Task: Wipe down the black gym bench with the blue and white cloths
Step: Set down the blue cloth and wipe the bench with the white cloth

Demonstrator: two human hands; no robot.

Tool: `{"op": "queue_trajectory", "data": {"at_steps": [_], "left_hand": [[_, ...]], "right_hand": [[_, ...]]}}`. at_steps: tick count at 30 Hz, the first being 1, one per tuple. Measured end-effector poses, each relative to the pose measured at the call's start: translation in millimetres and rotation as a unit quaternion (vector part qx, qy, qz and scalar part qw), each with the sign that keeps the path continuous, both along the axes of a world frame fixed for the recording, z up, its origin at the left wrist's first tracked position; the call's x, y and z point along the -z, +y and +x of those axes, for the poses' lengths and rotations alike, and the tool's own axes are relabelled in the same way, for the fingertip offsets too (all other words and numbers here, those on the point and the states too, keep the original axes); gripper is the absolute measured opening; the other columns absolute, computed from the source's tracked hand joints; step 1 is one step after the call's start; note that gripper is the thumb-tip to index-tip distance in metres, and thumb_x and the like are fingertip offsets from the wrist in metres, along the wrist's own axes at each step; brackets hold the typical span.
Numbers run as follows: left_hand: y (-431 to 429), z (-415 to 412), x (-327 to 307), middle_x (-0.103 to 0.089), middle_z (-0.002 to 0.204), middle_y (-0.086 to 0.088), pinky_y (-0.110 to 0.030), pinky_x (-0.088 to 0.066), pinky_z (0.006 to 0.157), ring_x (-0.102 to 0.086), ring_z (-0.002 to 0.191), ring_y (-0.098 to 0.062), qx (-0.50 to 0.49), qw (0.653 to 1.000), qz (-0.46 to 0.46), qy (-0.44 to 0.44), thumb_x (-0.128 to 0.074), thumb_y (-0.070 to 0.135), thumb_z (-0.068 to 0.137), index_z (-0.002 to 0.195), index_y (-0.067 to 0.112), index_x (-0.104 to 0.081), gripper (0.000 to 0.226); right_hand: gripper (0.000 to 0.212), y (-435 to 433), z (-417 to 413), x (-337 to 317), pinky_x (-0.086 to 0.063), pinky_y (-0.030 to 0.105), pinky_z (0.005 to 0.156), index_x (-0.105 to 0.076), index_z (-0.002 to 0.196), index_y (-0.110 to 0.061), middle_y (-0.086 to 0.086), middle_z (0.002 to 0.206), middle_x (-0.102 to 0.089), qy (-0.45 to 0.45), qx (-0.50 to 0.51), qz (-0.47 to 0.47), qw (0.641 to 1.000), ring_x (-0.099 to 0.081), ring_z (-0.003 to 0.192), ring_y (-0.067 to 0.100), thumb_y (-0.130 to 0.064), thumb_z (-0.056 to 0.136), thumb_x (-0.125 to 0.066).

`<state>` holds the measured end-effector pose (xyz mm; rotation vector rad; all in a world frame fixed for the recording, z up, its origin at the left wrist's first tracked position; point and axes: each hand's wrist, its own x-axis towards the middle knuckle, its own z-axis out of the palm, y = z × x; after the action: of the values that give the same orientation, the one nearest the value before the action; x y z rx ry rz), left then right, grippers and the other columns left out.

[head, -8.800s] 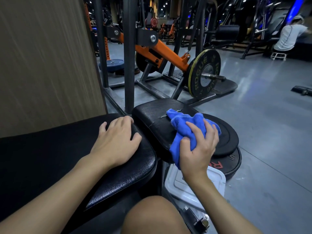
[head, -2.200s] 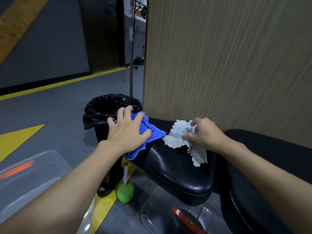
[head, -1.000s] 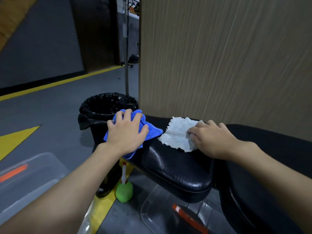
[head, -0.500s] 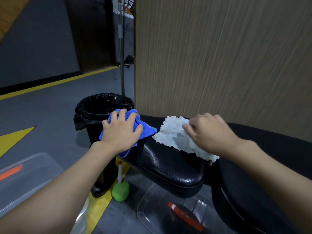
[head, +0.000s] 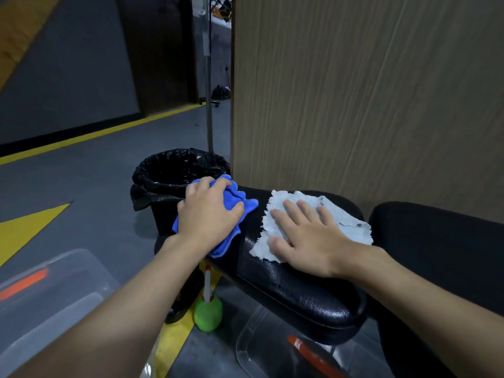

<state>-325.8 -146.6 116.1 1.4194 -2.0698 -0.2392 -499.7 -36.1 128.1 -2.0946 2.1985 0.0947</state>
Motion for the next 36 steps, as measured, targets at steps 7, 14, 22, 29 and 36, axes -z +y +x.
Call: {"op": "queue_trajectory", "data": {"at_steps": [7, 14, 22, 29, 36], "left_hand": [[-1, 6, 4, -0.045, 0.139, 0.008, -0.048, -0.038, 0.102, -0.035, 0.131, -0.021, 0.018, 0.999, -0.025, -0.009, -0.040, 0.056, 0.092, 0.128, 0.033, -0.054, 0.046], [-2, 6, 4, -0.042, 0.139, 0.009, -0.050, -0.036, 0.101, -0.033, 0.128, -0.022, 0.016, 1.000, 0.001, -0.006, -0.040, 0.052, 0.095, 0.126, 0.037, -0.053, 0.037], [1, 7, 2, -0.039, 0.142, 0.009, -0.051, -0.035, 0.099, -0.029, 0.131, -0.020, 0.020, 1.000, 0.012, -0.020, -0.038, 0.054, 0.095, 0.129, 0.036, -0.051, 0.040], [0, 9, 3, -0.037, 0.143, 0.010, -0.051, -0.034, 0.100, -0.027, 0.132, -0.019, 0.031, 0.999, 0.015, -0.020, -0.037, 0.055, 0.095, 0.132, 0.037, -0.048, 0.042], [-2, 8, 3, -0.037, 0.142, 0.011, -0.050, -0.033, 0.100, -0.027, 0.131, -0.018, 0.027, 0.999, 0.008, -0.021, -0.038, 0.054, 0.095, 0.130, 0.038, -0.048, 0.039]], "right_hand": [[0.073, -67, 3, 2, 0.005, 0.053, 0.119, -0.005, 0.156, -0.038, -0.001, 0.167, 0.001, -0.007, 0.023, -0.006, 1.000, 0.006, 0.152, 0.022, -0.071, 0.091, -0.012], [0.075, -66, 10, 0, 0.006, 0.050, 0.120, -0.002, 0.158, -0.029, 0.004, 0.166, 0.007, -0.002, 0.027, 0.007, 1.000, 0.010, 0.152, 0.023, -0.067, 0.094, -0.012], [0.085, 7, 47, -3, 0.014, 0.054, 0.117, 0.009, 0.157, -0.017, 0.010, 0.164, 0.018, 0.020, -0.020, 0.013, 1.000, 0.024, 0.148, 0.025, -0.069, 0.094, -0.015], [0.074, -10, 40, 2, 0.010, 0.051, 0.119, 0.003, 0.157, -0.025, 0.005, 0.166, 0.008, 0.016, -0.018, -0.030, 0.999, 0.014, 0.151, 0.019, -0.064, 0.096, -0.011], [0.060, -67, 9, -3, 0.009, 0.056, 0.118, -0.003, 0.156, -0.037, 0.000, 0.167, 0.005, -0.019, 0.045, -0.002, 0.999, 0.008, 0.152, 0.019, -0.053, 0.099, -0.012]]}}
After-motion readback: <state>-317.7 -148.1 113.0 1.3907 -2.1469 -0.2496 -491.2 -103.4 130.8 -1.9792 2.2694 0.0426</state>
